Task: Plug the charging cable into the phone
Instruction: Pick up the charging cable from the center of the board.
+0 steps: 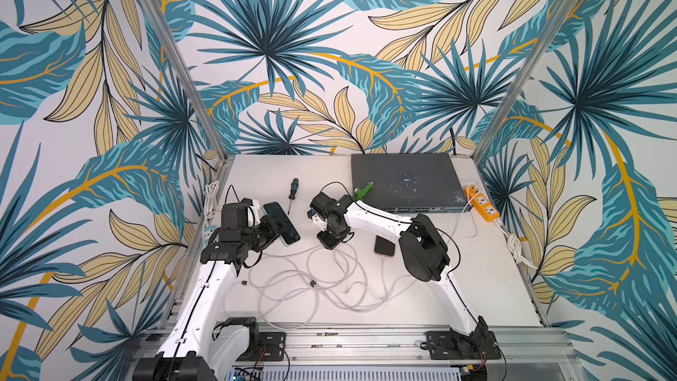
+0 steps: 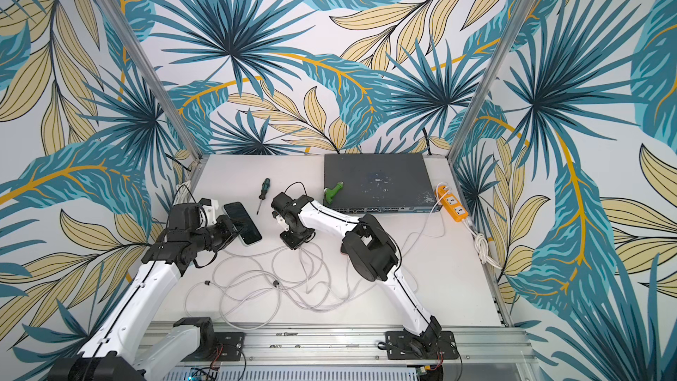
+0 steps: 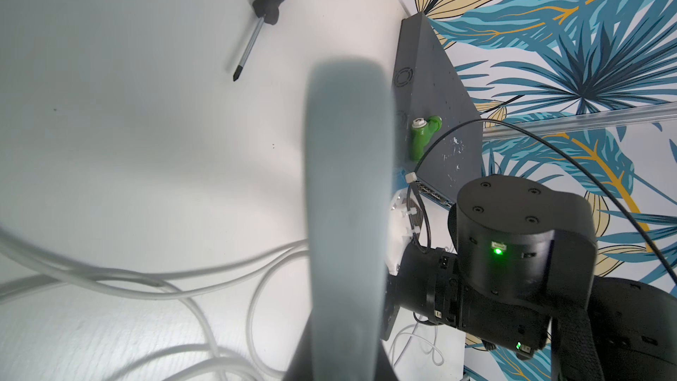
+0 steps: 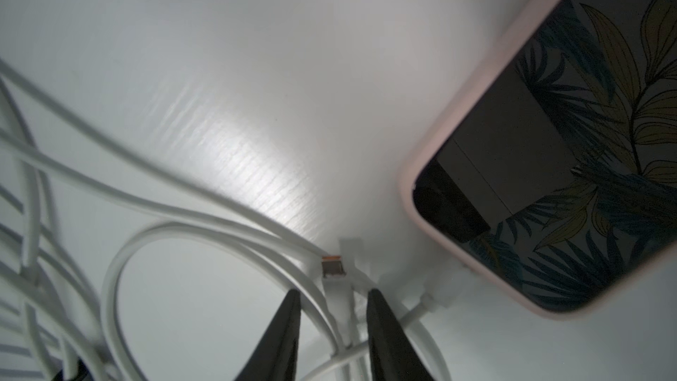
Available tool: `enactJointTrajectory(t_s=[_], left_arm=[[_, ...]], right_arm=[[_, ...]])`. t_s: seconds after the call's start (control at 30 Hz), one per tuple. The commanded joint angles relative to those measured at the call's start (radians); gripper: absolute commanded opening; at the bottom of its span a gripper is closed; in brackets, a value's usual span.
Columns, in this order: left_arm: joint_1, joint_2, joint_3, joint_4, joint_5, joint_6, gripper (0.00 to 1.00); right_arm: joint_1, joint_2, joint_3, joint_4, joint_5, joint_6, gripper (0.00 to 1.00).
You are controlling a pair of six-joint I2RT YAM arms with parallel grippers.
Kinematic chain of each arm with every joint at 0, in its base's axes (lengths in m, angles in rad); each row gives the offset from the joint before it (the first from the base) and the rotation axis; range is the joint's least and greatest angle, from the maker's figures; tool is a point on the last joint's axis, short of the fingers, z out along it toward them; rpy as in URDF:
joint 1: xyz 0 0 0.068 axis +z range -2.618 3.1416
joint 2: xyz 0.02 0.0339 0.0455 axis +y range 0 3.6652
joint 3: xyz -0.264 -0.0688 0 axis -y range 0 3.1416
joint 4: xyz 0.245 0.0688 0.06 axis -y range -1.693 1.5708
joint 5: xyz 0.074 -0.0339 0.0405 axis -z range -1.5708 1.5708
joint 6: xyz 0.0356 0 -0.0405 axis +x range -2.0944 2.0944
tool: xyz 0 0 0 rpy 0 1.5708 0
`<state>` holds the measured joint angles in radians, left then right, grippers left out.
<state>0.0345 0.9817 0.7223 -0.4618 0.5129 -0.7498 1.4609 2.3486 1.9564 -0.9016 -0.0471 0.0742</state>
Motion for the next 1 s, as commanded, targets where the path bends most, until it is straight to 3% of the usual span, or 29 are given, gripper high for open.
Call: enactJointTrajectory(t_s=[0.0,0.43,0.6,0.97], left_arm=[[0.007,-0.004,0.012,0.045,0.014,0.014,0.0],[0.009,-0.009,0.012,0.043,0.013,0.012,0.0],[0.008,-0.009,0.012,0.04,0.01,0.012,0.0],[0.008,-0.011,0.014,0.035,0.008,0.018,0.0]], right_arm=[[-0.023,0.12,-0.032,-0.092,0.16,0.029,0.3],[0.001,0.172,0.003,-0.1,0.231,0.045,0.31],[0.002,0.177,0.01,-0.089,0.234,0.054,0.19],[-0.016,-0.039,0.007,0.03,0.14,0.072,0.12]])
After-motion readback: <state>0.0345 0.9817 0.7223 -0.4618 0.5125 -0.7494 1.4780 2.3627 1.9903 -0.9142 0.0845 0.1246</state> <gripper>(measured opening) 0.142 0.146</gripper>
